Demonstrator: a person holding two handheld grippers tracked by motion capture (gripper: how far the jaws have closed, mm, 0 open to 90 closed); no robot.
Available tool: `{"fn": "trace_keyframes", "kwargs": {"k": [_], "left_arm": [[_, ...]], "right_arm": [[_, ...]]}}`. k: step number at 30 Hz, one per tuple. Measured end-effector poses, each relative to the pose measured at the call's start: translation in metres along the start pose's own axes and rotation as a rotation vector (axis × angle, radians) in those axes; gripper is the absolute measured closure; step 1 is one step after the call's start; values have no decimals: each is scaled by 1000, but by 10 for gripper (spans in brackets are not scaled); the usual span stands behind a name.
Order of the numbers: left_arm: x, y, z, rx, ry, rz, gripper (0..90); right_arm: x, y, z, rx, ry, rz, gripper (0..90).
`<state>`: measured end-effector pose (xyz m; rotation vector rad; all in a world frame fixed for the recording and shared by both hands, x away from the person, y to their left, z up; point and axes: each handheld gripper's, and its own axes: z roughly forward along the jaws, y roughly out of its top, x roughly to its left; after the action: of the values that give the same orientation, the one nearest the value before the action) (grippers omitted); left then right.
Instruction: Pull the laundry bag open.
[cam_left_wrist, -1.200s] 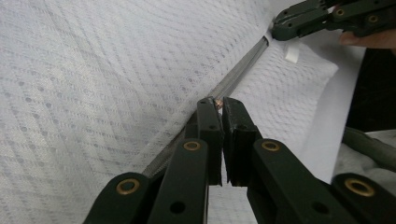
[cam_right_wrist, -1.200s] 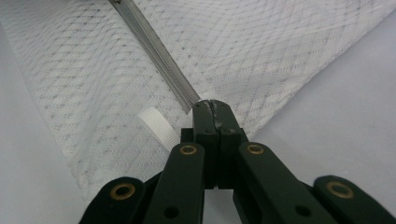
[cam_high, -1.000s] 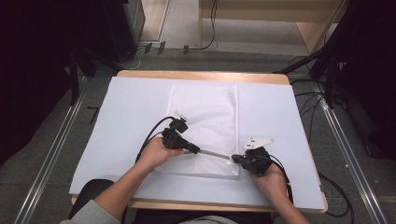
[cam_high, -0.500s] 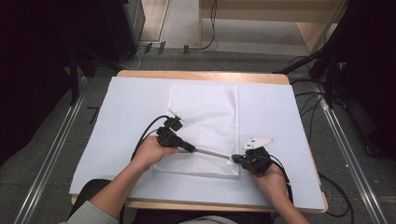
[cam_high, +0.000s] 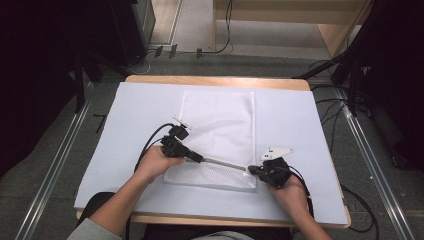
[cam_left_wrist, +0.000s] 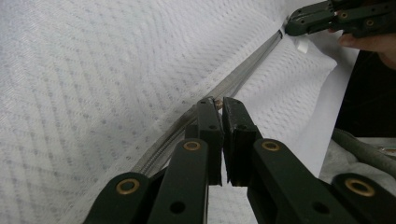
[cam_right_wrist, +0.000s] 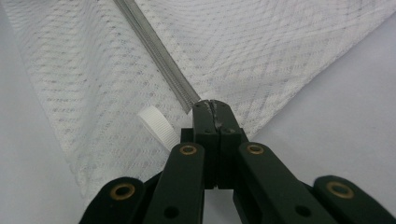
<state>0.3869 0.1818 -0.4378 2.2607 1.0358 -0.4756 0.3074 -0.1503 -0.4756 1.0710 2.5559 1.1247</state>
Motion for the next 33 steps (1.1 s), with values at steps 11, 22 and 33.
{"fn": "trace_keyframes", "kwargs": {"k": [11,22,33], "left_arm": [[5,-5,-6,2,3,-10,883],[9,-11,-15,-14,6,-22,883],[16,-18,-25,-25,23,-44,883]], "right_arm": [[-1,0,0,0,5,2,900],[-1,0,0,3,8,-2,900],[-1,0,0,6,7,0,900]]}}
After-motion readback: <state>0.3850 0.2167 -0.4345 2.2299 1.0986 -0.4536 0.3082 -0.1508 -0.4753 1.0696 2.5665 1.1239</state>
